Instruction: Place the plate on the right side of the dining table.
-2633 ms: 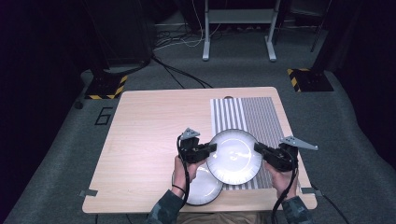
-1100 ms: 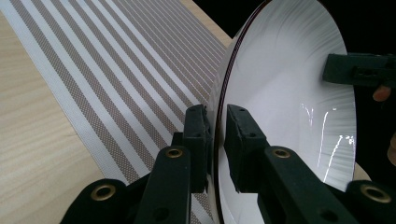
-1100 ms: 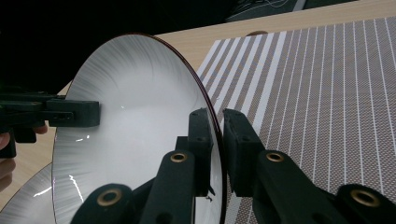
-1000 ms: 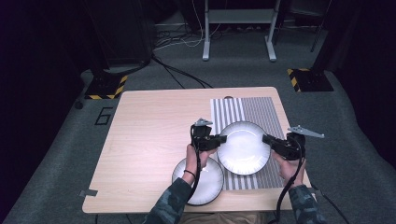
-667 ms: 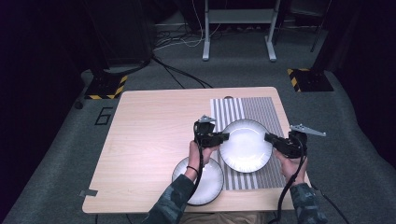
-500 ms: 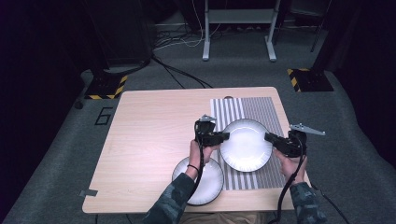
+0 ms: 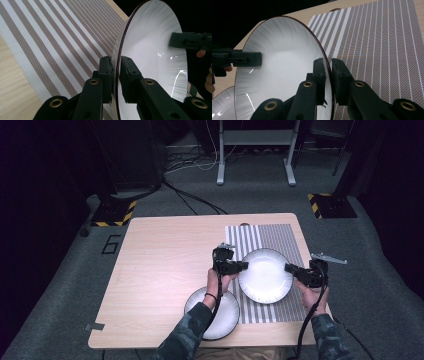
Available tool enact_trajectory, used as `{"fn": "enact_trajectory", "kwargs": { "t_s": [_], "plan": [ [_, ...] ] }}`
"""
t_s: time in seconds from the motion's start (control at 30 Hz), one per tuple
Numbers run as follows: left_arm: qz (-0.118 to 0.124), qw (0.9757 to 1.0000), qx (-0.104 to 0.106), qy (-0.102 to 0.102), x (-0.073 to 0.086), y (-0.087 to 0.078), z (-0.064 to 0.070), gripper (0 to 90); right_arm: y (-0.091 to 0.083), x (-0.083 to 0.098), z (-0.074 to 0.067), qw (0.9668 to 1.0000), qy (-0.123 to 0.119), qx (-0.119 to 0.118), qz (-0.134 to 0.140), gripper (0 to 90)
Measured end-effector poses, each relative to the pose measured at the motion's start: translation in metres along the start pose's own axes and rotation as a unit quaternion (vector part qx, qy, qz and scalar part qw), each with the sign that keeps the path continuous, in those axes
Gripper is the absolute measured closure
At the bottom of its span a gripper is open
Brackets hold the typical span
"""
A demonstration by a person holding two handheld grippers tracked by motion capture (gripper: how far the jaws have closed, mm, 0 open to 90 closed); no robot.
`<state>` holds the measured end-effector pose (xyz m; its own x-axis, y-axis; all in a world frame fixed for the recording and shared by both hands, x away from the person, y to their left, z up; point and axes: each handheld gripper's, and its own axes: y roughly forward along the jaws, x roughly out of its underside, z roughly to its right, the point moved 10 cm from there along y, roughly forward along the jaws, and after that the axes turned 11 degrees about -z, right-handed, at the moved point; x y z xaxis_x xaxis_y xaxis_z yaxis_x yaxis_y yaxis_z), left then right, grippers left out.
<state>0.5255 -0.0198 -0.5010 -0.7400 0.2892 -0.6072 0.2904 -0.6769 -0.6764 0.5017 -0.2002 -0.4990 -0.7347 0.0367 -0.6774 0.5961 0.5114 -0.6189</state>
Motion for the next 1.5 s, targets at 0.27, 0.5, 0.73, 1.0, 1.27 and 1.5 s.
{"fn": "enact_trajectory", "kwargs": {
  "t_s": [0.27,0.5,0.73,1.0,1.27,1.5],
  "plan": [
    [-0.007,1.0,-0.002,0.0,-0.006,0.007,-0.004,79.4,0.005,-0.005,0.009,0.9999,0.01,-0.001,-0.004,81.7],
    [0.0,1.0,0.005,-0.007,-0.009,0.014,-0.01,79.3,0.009,-0.008,0.013,0.9999,0.006,0.0,-0.009,81.9],
    [0.011,0.9997,0.018,-0.008,-0.012,0.021,-0.014,80.1,0.013,-0.01,0.019,1.0,0.005,0.004,-0.002,81.8],
    [0.032,0.9993,0.014,-0.013,-0.016,0.024,-0.019,80.1,0.018,-0.012,0.022,0.9999,-0.003,0.013,0.005,82.0],
    [0.061,0.998,0.004,-0.013,-0.022,0.024,-0.023,79.9,0.022,-0.015,0.021,0.9994,-0.016,0.018,0.023,82.9],
    [0.05,0.9986,-0.007,-0.015,-0.02,0.031,-0.027,79.8,0.031,-0.012,0.028,0.9996,0.0,0.018,0.019,82.6]
  ]
}}
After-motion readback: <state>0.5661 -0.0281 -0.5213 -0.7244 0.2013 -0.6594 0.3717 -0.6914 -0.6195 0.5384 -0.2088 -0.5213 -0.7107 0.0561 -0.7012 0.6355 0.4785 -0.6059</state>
